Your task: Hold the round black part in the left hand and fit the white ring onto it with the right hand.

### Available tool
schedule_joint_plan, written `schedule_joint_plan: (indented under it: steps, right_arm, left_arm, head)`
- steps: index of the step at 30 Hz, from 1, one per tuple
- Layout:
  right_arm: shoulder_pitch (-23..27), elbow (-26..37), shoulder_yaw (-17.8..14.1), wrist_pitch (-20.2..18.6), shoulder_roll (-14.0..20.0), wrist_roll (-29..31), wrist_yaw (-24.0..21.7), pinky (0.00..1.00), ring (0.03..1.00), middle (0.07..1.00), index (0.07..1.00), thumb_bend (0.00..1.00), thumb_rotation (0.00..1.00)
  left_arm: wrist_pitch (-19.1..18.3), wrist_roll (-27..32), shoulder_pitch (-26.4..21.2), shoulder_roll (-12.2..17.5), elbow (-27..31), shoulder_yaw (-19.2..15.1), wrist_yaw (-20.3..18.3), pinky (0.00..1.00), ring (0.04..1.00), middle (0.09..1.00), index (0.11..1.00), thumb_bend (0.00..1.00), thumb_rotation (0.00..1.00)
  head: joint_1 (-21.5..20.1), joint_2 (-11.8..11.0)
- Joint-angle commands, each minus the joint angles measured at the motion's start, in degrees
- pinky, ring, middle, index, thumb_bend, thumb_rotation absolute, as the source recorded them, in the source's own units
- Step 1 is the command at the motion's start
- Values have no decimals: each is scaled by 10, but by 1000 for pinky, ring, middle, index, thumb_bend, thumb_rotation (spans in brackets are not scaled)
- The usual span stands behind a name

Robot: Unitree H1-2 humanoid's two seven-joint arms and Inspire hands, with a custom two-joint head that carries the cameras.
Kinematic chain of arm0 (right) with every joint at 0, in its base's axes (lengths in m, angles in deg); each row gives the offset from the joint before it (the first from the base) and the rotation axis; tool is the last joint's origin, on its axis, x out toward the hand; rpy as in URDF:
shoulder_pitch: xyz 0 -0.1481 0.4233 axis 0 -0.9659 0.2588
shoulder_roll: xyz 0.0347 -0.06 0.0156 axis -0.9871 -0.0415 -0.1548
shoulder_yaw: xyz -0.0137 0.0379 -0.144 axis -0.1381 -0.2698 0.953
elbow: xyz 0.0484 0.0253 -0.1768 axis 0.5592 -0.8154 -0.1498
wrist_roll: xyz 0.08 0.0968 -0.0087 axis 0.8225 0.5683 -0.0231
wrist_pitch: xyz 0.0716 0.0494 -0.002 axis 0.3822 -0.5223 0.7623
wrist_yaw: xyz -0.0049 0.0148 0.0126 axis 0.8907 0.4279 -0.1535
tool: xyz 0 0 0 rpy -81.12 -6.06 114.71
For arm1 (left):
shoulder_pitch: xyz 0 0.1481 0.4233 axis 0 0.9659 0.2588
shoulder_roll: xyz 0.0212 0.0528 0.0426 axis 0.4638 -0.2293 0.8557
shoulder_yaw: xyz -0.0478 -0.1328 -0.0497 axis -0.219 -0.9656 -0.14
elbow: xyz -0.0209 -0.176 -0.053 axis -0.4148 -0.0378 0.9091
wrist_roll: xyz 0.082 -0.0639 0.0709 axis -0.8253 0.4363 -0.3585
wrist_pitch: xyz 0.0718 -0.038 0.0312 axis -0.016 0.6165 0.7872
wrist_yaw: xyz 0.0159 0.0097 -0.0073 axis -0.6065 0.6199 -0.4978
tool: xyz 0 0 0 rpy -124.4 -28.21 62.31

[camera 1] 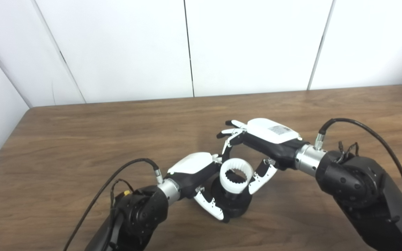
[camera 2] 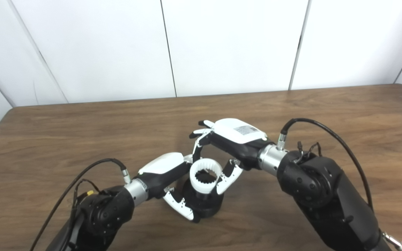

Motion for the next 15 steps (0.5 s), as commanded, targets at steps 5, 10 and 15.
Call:
schedule_joint_plan:
  steps: [5,10,15]
  right_arm:
    - [17,8,2,11,-1,-7,3,935,1000,899,490,525,150]
    - [18,13,9,4,1,-16,-8,948,1000,901,491,525,150]
    - [11,8,12,12,0,-18,-6,942,1000,894,490,525,149]
  left_arm:
    - [12,-2,-24,2,12,-7,12,939,1000,962,692,916,258]
    - [15,-2,-23,0,13,-7,16,951,1000,958,687,918,254]
    - [7,-5,-24,-2,17,-5,10,943,1000,964,696,914,252]
  head:
    - [0,1]
    - [1,2]
    - [2,3]
